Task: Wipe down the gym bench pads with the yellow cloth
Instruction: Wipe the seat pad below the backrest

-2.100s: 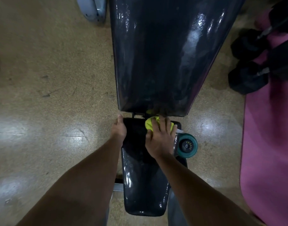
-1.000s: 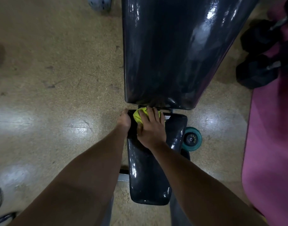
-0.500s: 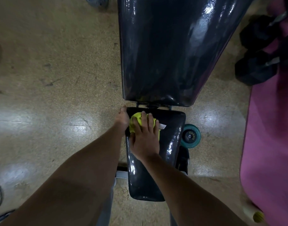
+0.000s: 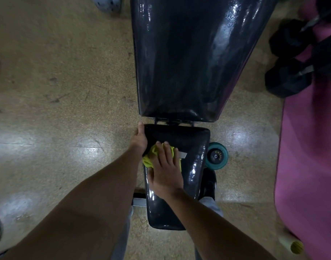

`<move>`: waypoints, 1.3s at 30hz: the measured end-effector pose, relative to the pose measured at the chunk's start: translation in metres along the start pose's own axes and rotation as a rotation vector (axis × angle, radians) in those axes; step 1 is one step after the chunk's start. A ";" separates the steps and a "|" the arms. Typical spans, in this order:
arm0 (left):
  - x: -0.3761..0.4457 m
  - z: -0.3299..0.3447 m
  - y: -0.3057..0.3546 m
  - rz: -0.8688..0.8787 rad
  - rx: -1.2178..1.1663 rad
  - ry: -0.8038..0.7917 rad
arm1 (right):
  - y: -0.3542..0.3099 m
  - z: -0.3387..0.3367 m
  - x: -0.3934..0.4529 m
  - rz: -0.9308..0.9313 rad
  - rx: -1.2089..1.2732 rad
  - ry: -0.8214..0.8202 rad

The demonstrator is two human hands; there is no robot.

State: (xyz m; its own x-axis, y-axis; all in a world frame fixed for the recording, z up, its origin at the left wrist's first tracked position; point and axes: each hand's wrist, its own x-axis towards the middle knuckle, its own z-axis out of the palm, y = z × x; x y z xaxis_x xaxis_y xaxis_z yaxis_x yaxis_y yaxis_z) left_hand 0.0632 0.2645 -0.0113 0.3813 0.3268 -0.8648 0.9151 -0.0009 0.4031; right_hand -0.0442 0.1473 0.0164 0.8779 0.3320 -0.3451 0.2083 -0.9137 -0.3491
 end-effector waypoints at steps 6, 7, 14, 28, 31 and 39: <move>-0.006 0.002 -0.003 0.002 0.043 0.013 | 0.009 -0.006 0.004 0.159 0.033 0.018; -0.006 0.003 -0.004 0.006 0.048 0.018 | 0.006 -0.006 0.006 0.172 0.030 0.013; -0.012 0.002 -0.009 0.015 0.018 0.020 | 0.012 0.000 -0.024 -0.017 0.042 0.022; -0.023 0.006 -0.029 0.006 0.040 0.056 | 0.050 -0.001 -0.029 0.052 0.049 0.067; -0.024 0.008 -0.031 -0.004 0.070 0.048 | 0.041 -0.003 -0.016 0.220 0.063 0.099; -0.022 0.007 -0.032 -0.006 0.108 0.063 | 0.050 0.000 -0.039 0.053 0.075 0.062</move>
State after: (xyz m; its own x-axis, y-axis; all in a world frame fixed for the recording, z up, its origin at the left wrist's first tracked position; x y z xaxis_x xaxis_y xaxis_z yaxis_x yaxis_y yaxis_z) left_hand 0.0267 0.2510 -0.0069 0.3695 0.3854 -0.8455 0.9276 -0.0995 0.3600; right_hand -0.0684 0.0882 0.0122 0.9121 0.2666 -0.3114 0.1300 -0.9085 -0.3971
